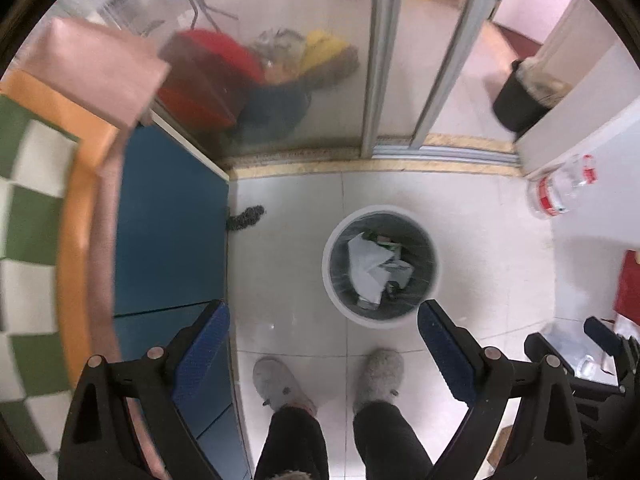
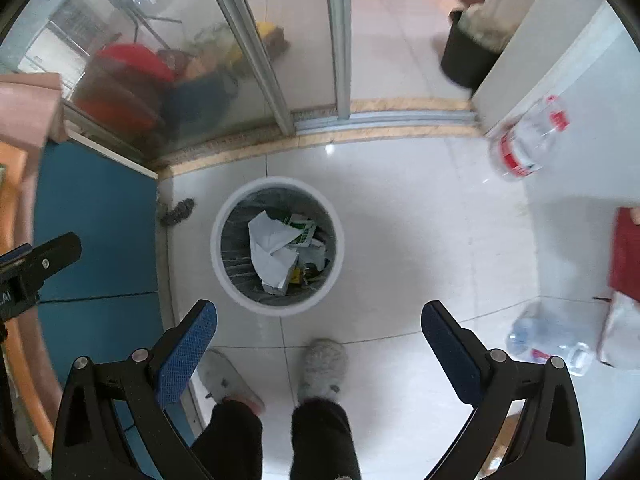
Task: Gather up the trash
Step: 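Move both open tools back over the table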
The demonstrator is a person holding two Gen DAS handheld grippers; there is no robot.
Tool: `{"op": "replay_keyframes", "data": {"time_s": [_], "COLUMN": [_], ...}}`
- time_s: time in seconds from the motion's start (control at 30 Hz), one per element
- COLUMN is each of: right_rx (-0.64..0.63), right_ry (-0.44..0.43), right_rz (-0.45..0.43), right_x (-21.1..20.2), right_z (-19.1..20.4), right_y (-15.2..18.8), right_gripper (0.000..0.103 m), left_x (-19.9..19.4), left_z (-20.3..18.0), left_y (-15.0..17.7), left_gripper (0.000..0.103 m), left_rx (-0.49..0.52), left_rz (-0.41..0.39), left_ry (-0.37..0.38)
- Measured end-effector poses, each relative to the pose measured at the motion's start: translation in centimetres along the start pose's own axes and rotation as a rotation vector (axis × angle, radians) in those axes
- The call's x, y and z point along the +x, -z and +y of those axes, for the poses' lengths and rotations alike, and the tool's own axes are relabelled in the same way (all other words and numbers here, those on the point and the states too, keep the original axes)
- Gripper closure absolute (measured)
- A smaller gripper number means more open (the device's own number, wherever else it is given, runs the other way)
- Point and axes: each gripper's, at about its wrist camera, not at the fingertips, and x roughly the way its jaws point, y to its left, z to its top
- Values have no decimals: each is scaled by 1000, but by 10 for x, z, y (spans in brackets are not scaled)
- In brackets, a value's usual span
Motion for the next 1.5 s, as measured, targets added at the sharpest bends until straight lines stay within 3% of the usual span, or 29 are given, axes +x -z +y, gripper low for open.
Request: {"op": "replay_keyframes", "data": {"time_s": [0.3, 0.5, 0.8, 0.87, 0.93, 1.07, 1.17, 1.33, 1.5], "right_rx": [-31, -46, -44, -37, -40, -101, -179, -338, -507], "right_ry": [5, -13, -67, -96, -120, -162, -201, -249, -279], "right_rz": [-93, -161, -197, -197, -198, -202, -210, -184, -136], "right_x": [-186, -283, -350, -354, -357, -361, -367, -359, -324], "right_z": [5, 9, 14, 17, 25, 67, 124, 251, 404], "right_y": [19, 26, 30, 26, 19, -4, -21, -46, -62], "right_gripper": [0, 0, 0, 0, 0, 0, 0, 0, 0], "left_x": [-152, -214, -264, -271, -277, -285, -288, -279, -245], "left_z": [11, 19, 34, 44, 63, 129, 205, 341, 481], "left_y": [25, 29, 30, 29, 24, 12, 10, 35, 95], "left_gripper": [7, 7, 7, 0, 0, 0, 0, 0, 0], "left_rx": [-17, -32, -65, -84, -120, -246, -381, -602, -879], "left_rz": [-71, -133, -206, -223, -244, -285, -304, -298, -215], "left_ry": [67, 90, 120, 130, 141, 97, 30, -111, -214]}}
